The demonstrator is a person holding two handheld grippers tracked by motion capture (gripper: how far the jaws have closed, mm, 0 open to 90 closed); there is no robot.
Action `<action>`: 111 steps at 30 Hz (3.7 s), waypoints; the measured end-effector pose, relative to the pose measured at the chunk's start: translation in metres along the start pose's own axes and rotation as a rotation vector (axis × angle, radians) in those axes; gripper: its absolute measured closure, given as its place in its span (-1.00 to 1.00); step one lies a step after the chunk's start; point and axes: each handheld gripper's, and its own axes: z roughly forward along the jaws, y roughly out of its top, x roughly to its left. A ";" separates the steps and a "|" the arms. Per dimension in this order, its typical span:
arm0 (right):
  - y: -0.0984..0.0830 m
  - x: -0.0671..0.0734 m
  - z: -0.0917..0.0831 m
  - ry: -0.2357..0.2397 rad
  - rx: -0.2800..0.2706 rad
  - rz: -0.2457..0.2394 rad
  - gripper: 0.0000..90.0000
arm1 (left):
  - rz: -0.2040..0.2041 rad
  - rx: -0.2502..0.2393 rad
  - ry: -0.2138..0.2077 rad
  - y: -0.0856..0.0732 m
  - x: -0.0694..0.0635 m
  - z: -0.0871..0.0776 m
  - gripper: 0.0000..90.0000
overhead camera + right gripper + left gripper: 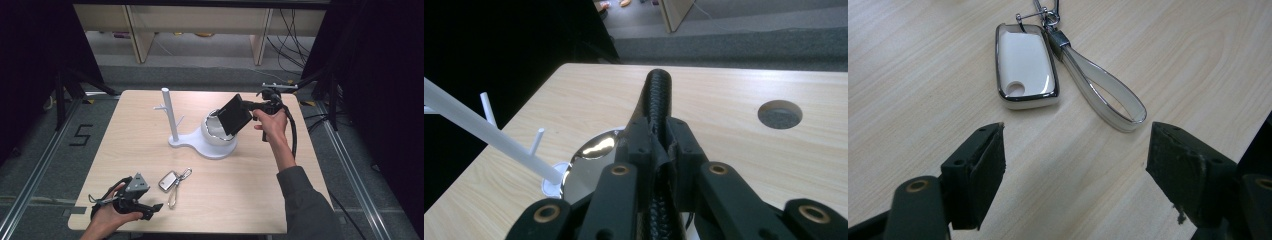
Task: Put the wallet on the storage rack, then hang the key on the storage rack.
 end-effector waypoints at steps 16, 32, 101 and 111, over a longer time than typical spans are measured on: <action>-0.022 -0.002 0.042 0.021 0.096 0.107 0.47 | 0.007 0.027 -0.005 -0.002 0.001 0.003 -0.50; -0.023 -0.011 -0.001 -0.063 0.047 -0.020 0.00 | -0.001 0.019 0.001 -0.005 0.004 0.005 -0.51; -0.218 0.016 -0.074 0.055 0.274 -0.117 -0.46 | -0.021 0.005 0.025 -0.006 0.012 0.006 -0.49; -0.218 0.018 -0.076 0.047 0.281 -0.098 -0.45 | 0.002 -0.005 -0.005 0.027 0.011 0.014 -0.30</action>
